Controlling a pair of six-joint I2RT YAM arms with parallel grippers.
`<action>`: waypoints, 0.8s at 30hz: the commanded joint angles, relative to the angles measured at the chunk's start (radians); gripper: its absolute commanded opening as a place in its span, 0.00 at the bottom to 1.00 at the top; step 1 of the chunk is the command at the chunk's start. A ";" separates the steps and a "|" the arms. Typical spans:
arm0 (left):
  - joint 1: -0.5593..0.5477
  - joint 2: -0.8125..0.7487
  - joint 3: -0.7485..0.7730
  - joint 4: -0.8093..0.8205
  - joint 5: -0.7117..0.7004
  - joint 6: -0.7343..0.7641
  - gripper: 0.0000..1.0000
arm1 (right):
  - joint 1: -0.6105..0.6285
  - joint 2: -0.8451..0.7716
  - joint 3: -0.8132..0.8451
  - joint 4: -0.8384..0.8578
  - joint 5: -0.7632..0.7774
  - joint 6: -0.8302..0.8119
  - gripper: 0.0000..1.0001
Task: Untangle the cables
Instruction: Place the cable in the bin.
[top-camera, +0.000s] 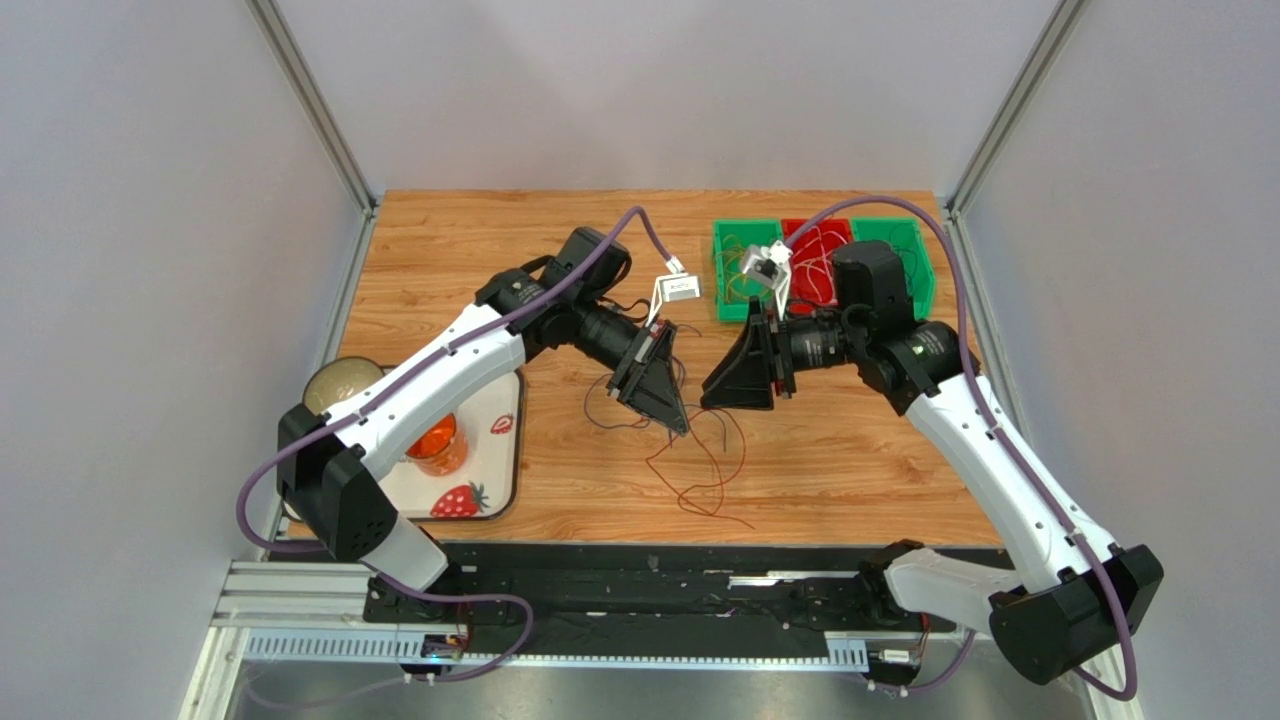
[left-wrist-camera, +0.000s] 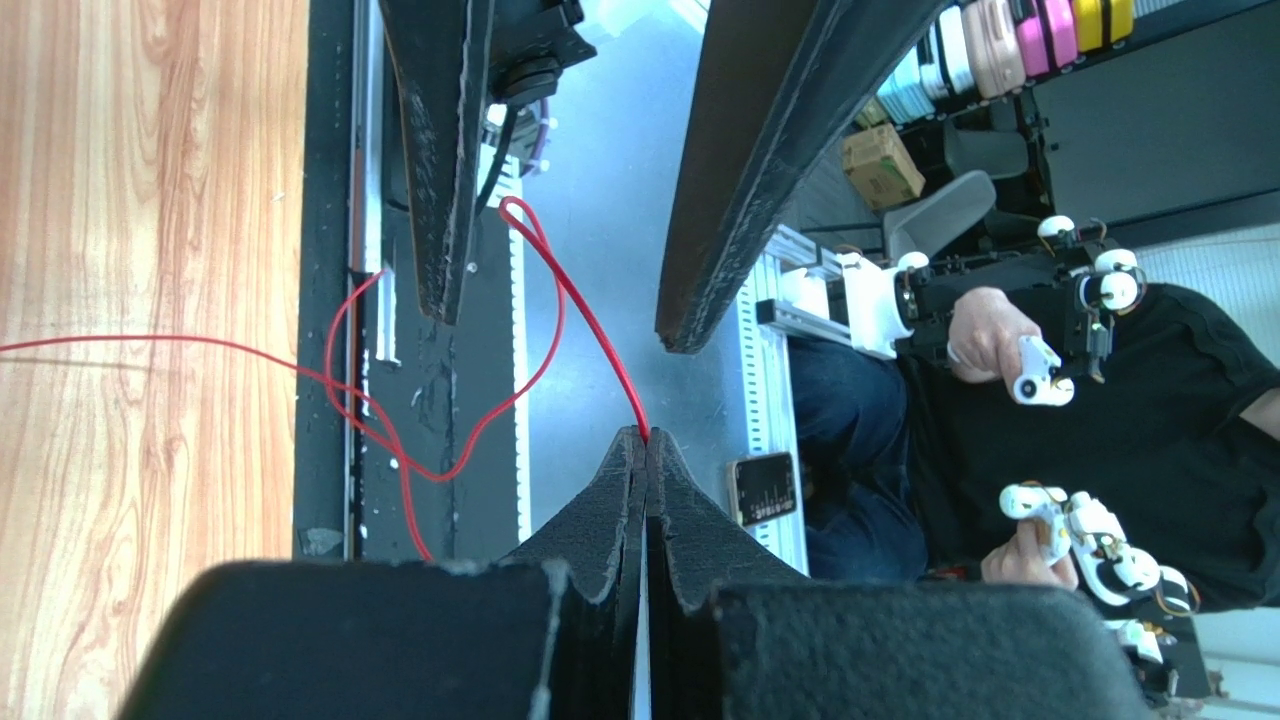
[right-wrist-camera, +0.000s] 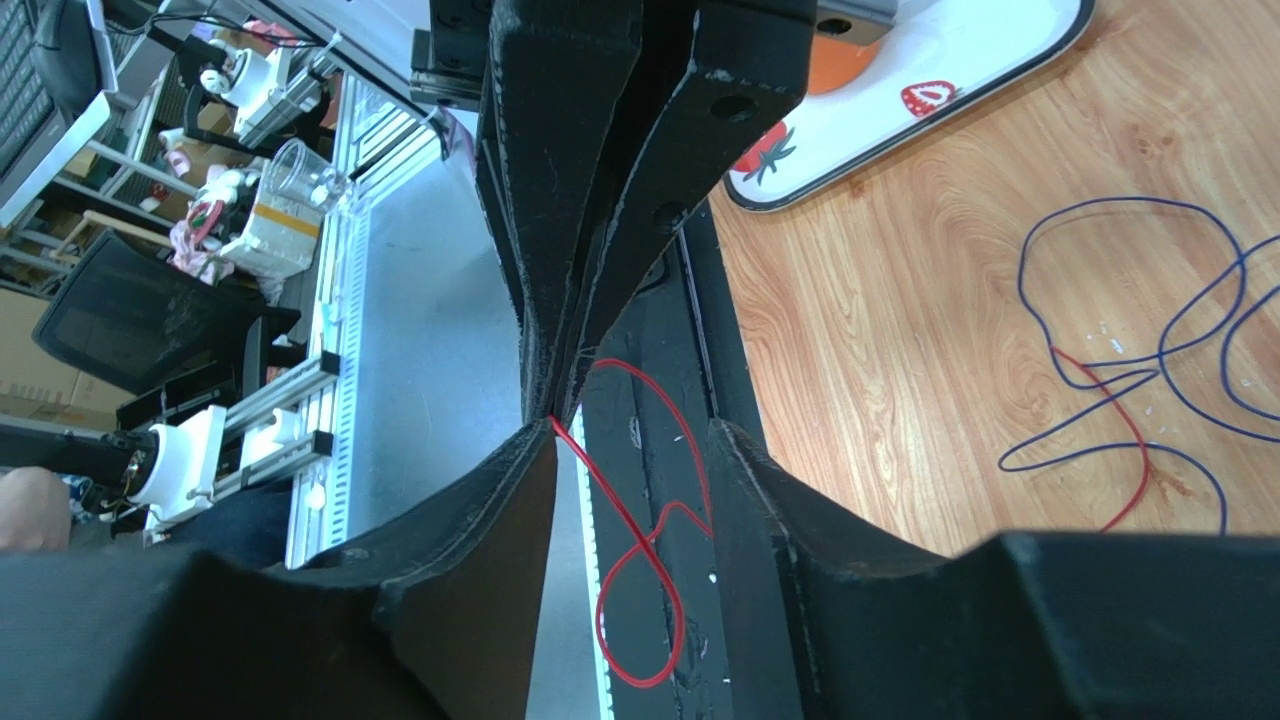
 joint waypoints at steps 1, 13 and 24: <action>-0.003 -0.044 0.052 -0.023 0.027 0.057 0.00 | 0.027 -0.001 0.012 -0.006 -0.031 -0.032 0.44; -0.003 -0.041 0.074 -0.040 -0.010 0.063 0.00 | 0.080 -0.007 0.007 -0.046 -0.020 -0.060 0.34; -0.001 -0.038 0.082 -0.043 -0.027 0.056 0.00 | 0.089 -0.014 0.007 -0.043 -0.020 -0.054 0.00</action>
